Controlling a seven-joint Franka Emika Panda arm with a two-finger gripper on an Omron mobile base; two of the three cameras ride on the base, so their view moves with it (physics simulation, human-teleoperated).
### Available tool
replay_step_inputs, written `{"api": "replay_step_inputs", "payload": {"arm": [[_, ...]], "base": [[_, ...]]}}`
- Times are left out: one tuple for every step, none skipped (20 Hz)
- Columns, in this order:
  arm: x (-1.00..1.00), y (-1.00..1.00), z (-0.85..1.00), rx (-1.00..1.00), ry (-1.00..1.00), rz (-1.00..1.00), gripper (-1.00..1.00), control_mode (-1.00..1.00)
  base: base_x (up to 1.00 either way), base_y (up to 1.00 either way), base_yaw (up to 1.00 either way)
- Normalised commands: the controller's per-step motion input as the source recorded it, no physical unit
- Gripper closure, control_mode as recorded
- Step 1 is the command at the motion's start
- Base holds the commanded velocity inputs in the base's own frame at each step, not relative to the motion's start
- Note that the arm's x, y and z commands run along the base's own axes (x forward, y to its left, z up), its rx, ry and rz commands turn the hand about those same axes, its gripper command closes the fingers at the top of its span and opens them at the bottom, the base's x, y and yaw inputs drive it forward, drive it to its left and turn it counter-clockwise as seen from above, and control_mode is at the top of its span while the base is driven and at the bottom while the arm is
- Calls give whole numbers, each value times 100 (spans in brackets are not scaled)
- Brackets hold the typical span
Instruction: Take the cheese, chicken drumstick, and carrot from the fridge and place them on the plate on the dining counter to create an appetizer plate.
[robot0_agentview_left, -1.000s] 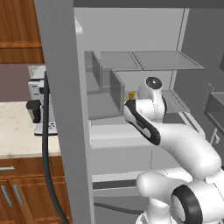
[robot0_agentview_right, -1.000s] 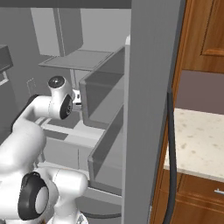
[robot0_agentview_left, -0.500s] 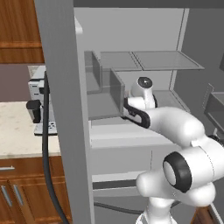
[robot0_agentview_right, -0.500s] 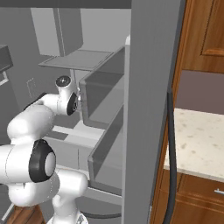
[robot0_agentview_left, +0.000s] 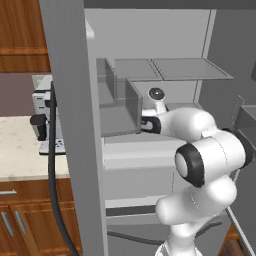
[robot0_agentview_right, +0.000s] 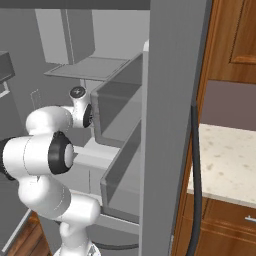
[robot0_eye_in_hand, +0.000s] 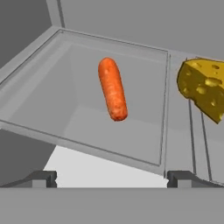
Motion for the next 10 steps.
{"api": "replay_step_inputs", "payload": {"arm": [[53,1,-21,0,0,-1,-100,-100],[54,0,-21,0,0,-1,-100,-100],[54,0,-22,0,0,0,-100,-100],[55,0,-22,0,0,0,-100,-100],[56,0,-23,0,0,0,-100,-100],[56,0,-23,0,0,0,-100,-100],[56,0,-24,0,0,0,-100,-100],[55,0,-25,0,0,0,-100,-100],[54,0,-24,0,0,0,-100,-100],[54,0,-24,0,0,0,-100,-100]], "base": [[0,0,0],[0,0,0],[0,0,0],[0,0,0],[0,0,0],[0,0,0],[0,0,0],[0,0,0],[0,0,0],[0,0,0]]}}
